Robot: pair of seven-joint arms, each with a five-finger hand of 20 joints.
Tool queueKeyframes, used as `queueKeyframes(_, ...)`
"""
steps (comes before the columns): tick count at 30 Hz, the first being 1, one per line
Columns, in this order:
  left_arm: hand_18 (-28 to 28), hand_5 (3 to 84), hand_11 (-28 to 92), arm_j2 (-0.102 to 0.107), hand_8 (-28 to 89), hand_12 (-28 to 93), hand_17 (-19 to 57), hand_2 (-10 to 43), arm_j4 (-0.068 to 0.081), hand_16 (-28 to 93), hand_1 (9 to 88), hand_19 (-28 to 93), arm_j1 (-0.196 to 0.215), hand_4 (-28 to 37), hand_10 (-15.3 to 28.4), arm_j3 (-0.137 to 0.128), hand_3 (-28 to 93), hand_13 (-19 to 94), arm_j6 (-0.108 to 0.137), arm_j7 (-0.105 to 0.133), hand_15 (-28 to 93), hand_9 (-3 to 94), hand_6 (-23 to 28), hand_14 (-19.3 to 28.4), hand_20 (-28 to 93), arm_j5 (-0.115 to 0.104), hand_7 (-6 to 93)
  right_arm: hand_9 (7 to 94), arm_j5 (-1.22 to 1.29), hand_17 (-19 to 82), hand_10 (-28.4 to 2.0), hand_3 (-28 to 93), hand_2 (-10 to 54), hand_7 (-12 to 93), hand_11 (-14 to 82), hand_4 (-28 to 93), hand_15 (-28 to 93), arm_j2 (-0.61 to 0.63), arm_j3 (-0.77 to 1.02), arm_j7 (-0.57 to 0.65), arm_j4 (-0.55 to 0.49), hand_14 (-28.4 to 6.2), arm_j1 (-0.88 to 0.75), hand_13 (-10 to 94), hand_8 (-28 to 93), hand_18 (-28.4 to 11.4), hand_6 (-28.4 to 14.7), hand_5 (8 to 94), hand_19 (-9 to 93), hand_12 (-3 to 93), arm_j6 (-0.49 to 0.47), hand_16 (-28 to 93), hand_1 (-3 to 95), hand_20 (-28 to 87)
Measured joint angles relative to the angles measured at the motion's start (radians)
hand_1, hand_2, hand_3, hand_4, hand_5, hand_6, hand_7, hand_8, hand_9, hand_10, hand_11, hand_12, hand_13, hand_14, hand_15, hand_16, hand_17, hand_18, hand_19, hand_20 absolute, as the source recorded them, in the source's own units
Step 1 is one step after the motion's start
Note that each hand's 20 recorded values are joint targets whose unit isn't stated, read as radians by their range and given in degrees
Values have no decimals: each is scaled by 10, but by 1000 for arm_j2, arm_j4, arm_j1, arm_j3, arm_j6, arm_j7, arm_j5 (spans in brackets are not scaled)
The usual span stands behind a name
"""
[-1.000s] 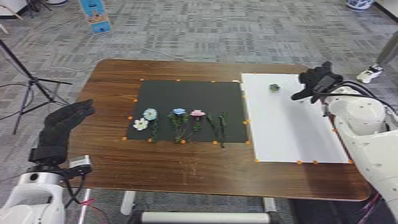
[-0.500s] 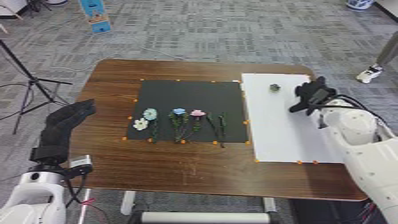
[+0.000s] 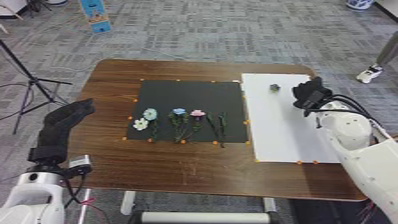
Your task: Arrange flowers
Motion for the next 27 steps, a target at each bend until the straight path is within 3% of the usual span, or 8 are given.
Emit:
queueKeyframes(9, 64, 453, 191, 2, -83, 119, 34, 19, -1, 3, 246, 13, 9, -261, 120, -26, 722, 335, 2, -2, 97, 465, 27, 126, 134, -6, 160, 832, 257, 270, -99, 534, -14, 277, 350, -268, 672, 138, -192, 78, -218, -130, 78, 626, 61, -228, 20, 771, 710, 295, 36, 439, 572, 647)
queueKeyframes(15, 63, 453, 192, 11, -84, 119, 34, 21, 2, 3, 245, 13, 8, -263, 120, -35, 721, 334, 2, -3, 97, 465, 27, 126, 134, -11, 159, 834, 303, 268, -100, 529, -13, 273, 336, -267, 658, 114, -276, 85, -317, -128, 186, 620, 56, -225, 23, 773, 704, 290, 32, 435, 574, 642)
queueKeyframes(22, 63, 453, 192, 22, -84, 120, 34, 21, 9, 3, 244, 12, -22, -264, 119, -17, 723, 333, -3, -5, 97, 465, 26, 126, 134, -6, 161, 828, 283, 265, -95, 513, -9, 275, 322, -265, 651, -6, -349, 75, -319, -126, 210, 615, 50, -224, 28, 769, 699, 288, 38, 435, 580, 637)
queueKeyframes(27, 63, 454, 192, 23, -84, 119, 34, 21, 8, 3, 243, 11, -27, -263, 119, -16, 725, 332, -3, -4, 96, 465, 26, 126, 134, -5, 160, 824, 220, 262, -96, 505, -7, 279, 315, -264, 646, -93, -387, 11, -251, -125, 186, 609, 46, -221, 32, 767, 694, 285, 75, 434, 584, 635)
